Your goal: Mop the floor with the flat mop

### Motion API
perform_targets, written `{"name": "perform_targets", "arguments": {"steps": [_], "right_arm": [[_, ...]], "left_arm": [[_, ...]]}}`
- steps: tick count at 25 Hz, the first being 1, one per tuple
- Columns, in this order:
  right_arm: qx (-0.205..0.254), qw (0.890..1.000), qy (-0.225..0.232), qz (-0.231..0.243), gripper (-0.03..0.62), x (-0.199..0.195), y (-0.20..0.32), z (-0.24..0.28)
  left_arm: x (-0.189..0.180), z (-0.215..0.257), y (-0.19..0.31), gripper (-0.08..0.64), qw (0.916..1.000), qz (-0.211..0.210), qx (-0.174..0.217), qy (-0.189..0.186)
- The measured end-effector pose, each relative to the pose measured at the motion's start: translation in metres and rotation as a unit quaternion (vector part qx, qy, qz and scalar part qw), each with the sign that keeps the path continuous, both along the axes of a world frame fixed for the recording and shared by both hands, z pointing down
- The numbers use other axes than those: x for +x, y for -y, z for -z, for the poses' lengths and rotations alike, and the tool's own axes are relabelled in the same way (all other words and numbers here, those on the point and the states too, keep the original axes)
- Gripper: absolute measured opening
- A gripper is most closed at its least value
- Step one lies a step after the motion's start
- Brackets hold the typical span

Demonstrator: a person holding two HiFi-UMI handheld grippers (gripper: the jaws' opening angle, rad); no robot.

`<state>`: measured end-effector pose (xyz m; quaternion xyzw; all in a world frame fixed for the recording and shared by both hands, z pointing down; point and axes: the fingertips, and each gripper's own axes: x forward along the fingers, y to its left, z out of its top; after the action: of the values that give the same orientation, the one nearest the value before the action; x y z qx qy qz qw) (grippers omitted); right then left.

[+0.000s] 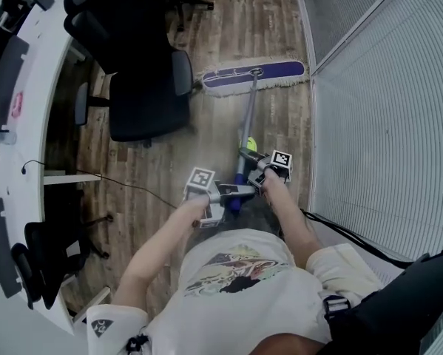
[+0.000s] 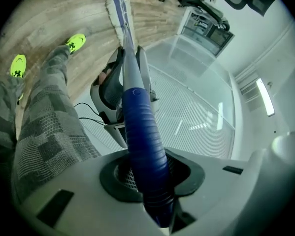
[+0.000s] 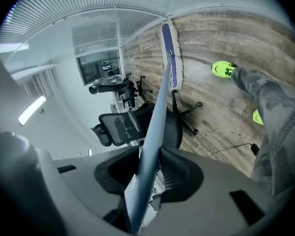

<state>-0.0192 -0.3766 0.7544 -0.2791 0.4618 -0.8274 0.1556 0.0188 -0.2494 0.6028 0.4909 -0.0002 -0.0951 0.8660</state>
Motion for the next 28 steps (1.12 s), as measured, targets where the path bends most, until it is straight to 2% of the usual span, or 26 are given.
{"name": "perform_targets", "arguments": {"steps": [5,10,15,19,24,28], "right_arm": [[-0.018,0.999,0.025,-0.013,0.132,-0.011,-0.046,0.017],[-0.029,0.999,0.043,0.013,0.13,-0.019,-0.064,0.022],[-0.019,0.998,0.049,0.04,0.132,-0.019,-0.044,0.027],[-0.023,0.998,0.047,0.044,0.132,-0.012,-0.018,0.018],[-0.027,0.997,0.052,0.056,0.132,0.0,0.074,0.015],[-0.015,0.997,0.054,0.05,0.132,0.005,0.114,0.019]], "left_arm": [[-0.009,0.013,-0.045,0.091,0.9996,-0.026,-0.001,0.011],[-0.016,0.016,-0.061,0.091,0.9993,-0.034,-0.009,0.016],[-0.015,0.021,-0.038,0.092,0.9996,-0.02,-0.003,0.021],[-0.007,0.008,-0.015,0.091,0.9992,-0.02,-0.01,0.034],[0.007,0.008,0.083,0.091,0.9993,0.015,-0.021,0.027],[0.013,0.012,0.123,0.091,0.9991,0.032,-0.011,0.026]]}}
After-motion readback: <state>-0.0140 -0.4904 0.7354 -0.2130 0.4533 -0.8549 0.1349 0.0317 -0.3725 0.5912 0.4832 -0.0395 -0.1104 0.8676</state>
